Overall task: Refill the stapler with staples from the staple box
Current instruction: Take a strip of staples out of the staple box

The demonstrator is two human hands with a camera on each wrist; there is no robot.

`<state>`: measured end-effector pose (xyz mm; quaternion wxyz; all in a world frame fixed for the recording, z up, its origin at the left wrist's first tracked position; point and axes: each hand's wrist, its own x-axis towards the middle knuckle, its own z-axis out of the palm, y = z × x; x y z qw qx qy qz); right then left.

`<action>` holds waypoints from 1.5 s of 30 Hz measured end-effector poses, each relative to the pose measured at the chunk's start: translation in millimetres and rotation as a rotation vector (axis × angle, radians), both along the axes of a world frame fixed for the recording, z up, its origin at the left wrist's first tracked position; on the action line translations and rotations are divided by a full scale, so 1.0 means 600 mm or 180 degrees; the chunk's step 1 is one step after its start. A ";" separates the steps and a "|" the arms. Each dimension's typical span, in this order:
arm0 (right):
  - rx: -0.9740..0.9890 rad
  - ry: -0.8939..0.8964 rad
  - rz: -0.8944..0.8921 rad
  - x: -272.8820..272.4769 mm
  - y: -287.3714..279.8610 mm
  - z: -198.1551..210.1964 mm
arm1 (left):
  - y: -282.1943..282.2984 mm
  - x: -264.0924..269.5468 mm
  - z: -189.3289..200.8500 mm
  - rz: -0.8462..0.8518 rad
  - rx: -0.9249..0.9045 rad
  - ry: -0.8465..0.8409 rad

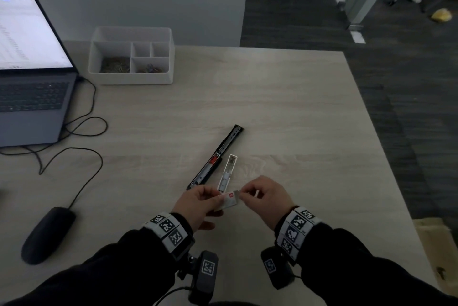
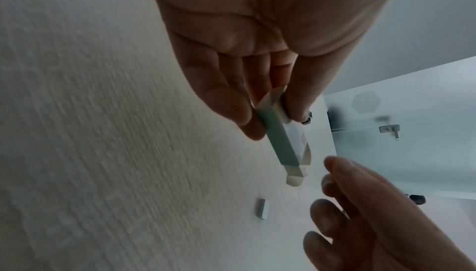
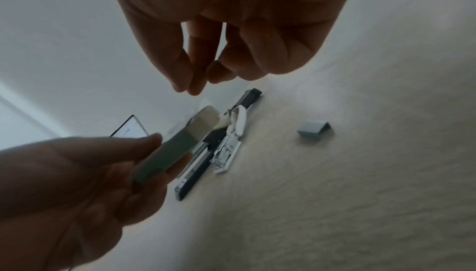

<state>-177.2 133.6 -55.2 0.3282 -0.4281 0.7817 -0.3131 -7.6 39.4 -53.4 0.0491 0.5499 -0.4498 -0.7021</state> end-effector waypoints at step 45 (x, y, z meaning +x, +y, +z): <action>0.0191 -0.0127 -0.0470 -0.006 -0.009 -0.012 | -0.011 -0.011 -0.001 0.0113 0.0185 0.0197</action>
